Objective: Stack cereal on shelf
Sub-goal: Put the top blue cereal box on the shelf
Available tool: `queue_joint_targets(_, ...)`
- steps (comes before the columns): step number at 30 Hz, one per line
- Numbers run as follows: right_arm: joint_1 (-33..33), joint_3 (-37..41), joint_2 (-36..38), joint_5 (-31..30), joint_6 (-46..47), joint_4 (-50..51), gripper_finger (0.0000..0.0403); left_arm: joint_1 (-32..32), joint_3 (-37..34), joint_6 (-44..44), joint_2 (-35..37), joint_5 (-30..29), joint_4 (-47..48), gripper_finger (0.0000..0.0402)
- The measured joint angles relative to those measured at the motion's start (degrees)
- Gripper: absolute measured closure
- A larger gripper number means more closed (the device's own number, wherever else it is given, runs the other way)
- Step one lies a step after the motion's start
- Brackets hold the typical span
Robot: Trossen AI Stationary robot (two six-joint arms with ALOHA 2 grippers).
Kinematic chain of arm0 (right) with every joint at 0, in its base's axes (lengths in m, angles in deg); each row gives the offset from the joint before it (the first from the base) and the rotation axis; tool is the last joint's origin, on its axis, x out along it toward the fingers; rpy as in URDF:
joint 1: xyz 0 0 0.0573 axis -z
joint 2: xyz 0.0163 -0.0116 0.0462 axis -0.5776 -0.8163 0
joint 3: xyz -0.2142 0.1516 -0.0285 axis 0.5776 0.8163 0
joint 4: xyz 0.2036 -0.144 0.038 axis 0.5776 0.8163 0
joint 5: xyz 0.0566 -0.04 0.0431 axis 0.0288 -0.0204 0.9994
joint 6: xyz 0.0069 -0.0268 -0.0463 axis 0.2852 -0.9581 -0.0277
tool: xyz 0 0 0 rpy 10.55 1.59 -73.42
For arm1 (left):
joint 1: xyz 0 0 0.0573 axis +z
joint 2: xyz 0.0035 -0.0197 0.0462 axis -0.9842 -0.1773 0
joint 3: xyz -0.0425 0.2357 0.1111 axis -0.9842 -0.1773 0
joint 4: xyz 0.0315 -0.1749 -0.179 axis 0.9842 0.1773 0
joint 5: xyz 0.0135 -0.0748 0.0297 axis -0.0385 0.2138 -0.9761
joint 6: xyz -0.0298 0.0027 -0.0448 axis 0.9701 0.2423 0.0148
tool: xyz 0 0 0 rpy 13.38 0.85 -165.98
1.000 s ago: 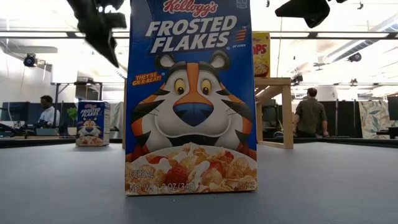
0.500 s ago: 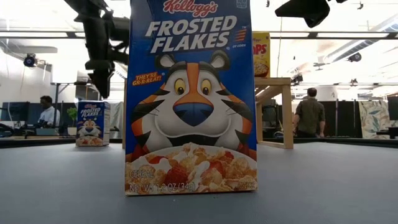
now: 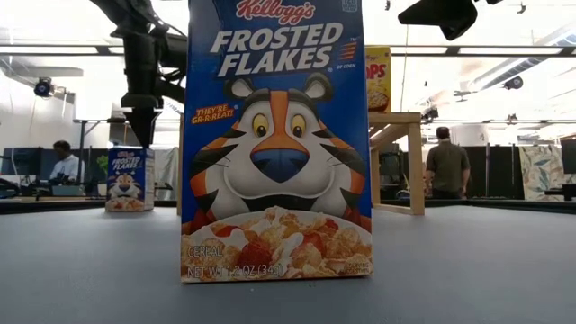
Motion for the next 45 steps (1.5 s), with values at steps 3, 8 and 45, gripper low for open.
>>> queue_joint_targets(3, 0.00, 0.00, 0.00, 0.00, -0.01, 0.00, 0.0174, 0.00, 0.43, -0.05, 1.31, -0.09, 0.60, 0.0109)
queue_joint_targets(8, 0.00, 0.00, 0.00, 0.00, 0.00, 0.00, 0.0174, 0.04, 0.41, -0.46, 4.28, -0.09, 2.28, 0.0109)
queue_joint_targets(45, 0.00, 0.00, 0.00, 0.04, 0.38, 0.02, 0.0174, 4.63, -1.60, -3.60, 0.43, -0.05, 2.13, 0.0109)
